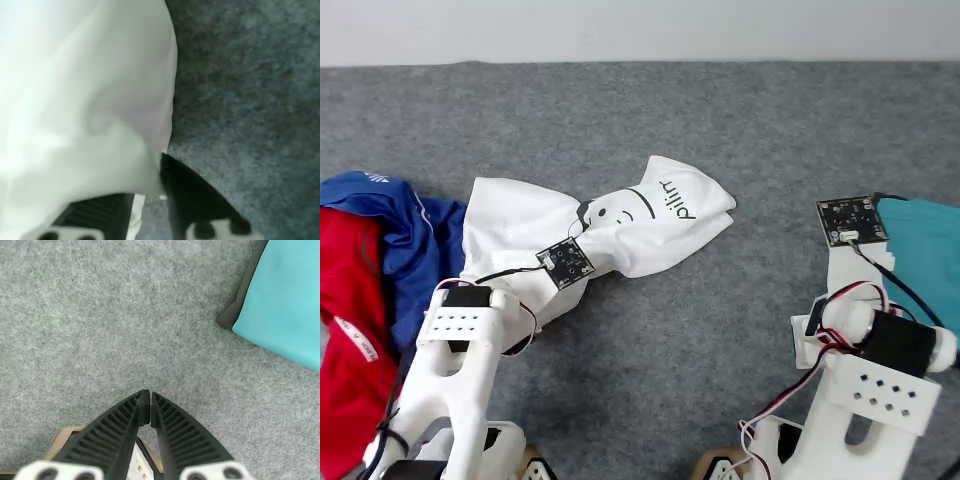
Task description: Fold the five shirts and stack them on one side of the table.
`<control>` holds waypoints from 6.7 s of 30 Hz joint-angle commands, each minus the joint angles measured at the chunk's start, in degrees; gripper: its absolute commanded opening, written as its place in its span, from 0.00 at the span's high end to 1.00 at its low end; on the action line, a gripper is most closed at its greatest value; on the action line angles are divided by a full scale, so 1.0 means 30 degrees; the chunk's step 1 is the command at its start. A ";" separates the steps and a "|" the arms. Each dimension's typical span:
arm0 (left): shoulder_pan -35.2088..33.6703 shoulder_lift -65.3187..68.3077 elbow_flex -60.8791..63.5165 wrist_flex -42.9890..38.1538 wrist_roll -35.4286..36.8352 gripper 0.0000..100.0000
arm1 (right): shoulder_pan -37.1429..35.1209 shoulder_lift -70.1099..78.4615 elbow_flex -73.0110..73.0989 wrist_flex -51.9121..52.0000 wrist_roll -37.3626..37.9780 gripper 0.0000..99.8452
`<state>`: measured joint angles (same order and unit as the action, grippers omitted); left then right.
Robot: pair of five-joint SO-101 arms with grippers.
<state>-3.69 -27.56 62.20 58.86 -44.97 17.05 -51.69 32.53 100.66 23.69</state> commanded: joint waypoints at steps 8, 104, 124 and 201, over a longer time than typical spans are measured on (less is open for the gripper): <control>-0.1231 -0.0557 -0.2388 0.1377 0.2696 1.00 | -0.0952 0.0454 -0.0234 -0.1158 -0.0088 0.99; -0.2198 -0.0527 0.0249 -0.4689 1.0462 1.00 | -0.8952 3.9370 -3.4081 0.0396 -0.1817 0.98; -0.2198 -0.0381 -1.6366 0.6183 1.2454 1.00 | -0.8689 2.9875 -3.9648 0.0601 0.2139 0.99; -0.4337 -0.3604 -0.8952 0.8821 0.5714 1.00 | -0.9656 1.5018 -0.8791 -0.2007 0.4806 0.99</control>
<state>-14.77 -38.46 33.80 89.10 -27.30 -9.76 -8.62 8.09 94.95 40.48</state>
